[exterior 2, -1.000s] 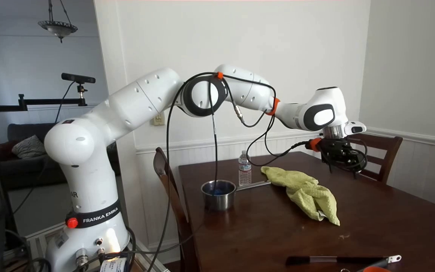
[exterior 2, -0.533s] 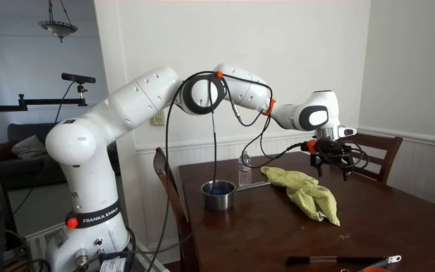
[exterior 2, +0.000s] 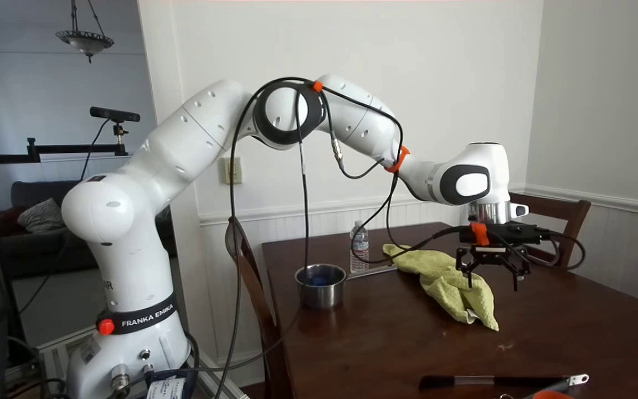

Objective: Pick up the light green towel and spread it evenly on the table

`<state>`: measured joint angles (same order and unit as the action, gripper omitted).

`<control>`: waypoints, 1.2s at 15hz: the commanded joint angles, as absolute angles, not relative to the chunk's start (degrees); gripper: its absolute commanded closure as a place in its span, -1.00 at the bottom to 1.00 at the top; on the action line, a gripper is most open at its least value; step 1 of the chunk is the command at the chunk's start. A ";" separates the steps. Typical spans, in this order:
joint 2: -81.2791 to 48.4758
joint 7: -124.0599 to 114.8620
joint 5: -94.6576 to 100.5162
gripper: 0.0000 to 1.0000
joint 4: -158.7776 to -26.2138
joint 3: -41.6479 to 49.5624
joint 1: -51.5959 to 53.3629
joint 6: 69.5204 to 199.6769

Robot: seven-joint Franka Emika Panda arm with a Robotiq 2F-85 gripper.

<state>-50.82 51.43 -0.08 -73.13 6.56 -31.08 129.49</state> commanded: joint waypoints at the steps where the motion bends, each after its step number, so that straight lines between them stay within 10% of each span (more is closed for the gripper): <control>1: -45.79 62.23 3.19 -1.00 -84.09 6.58 -32.47 135.73; 12: -49.43 73.89 0.47 -1.00 -79.79 2.90 -34.99 130.81; 18: -50.49 74.12 -0.36 -0.47 -80.22 3.19 -33.74 125.69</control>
